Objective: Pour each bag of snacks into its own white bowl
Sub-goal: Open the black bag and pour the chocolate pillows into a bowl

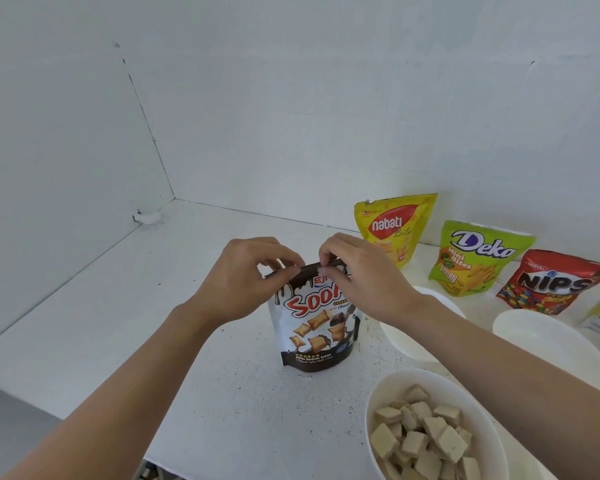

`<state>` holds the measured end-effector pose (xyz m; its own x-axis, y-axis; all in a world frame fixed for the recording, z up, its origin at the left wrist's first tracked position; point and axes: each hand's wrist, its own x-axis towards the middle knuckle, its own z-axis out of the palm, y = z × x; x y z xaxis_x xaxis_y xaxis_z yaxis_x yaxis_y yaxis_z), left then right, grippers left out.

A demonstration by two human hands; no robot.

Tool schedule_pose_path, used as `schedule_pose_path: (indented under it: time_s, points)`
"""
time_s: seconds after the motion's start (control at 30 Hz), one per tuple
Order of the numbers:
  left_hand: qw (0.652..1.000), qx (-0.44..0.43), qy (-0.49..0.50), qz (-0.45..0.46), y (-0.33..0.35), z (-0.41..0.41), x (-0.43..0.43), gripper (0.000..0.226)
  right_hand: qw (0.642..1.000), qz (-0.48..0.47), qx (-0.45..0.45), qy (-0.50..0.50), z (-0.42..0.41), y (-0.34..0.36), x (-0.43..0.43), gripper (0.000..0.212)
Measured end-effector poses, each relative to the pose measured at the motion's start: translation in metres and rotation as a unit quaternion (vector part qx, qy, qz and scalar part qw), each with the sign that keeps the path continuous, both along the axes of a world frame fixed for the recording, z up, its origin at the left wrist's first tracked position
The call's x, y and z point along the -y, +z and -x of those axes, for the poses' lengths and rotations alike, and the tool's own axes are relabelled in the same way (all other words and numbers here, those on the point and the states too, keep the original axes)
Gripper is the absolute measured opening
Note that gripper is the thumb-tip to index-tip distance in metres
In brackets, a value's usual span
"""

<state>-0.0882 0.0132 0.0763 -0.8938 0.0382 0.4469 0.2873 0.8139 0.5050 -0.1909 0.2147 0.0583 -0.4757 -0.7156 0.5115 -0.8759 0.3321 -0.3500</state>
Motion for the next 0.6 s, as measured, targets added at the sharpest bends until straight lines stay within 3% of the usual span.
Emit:
schedule_pose_path:
  time_s: [0.07,0.17,0.27,0.47,0.6]
  points:
    - [0.997,0.063,0.012,-0.05,0.007,0.001,-0.004,0.009,1.0,-0.004,-0.014,-0.003,0.003,-0.001,0.001,0.013]
    - [0.973,0.178,0.034,-0.146,0.016,0.007,-0.008,0.021,0.999,0.002,-0.033,-0.018,0.007,-0.004,0.001,0.011]
    - [0.948,0.27,0.033,-0.167,0.021,0.017,-0.01,0.03,0.999,0.022,-0.026,0.001,0.01,-0.005,0.0,0.009]
    - [0.922,0.34,0.009,-0.186,0.023,0.035,-0.018,0.032,0.996,0.067,-0.055,0.014,0.012,-0.003,-0.007,0.003]
    - [0.9,0.376,-0.033,-0.218,0.024,0.035,-0.018,0.034,0.995,0.095,-0.021,0.028,0.014,-0.007,-0.012,0.005]
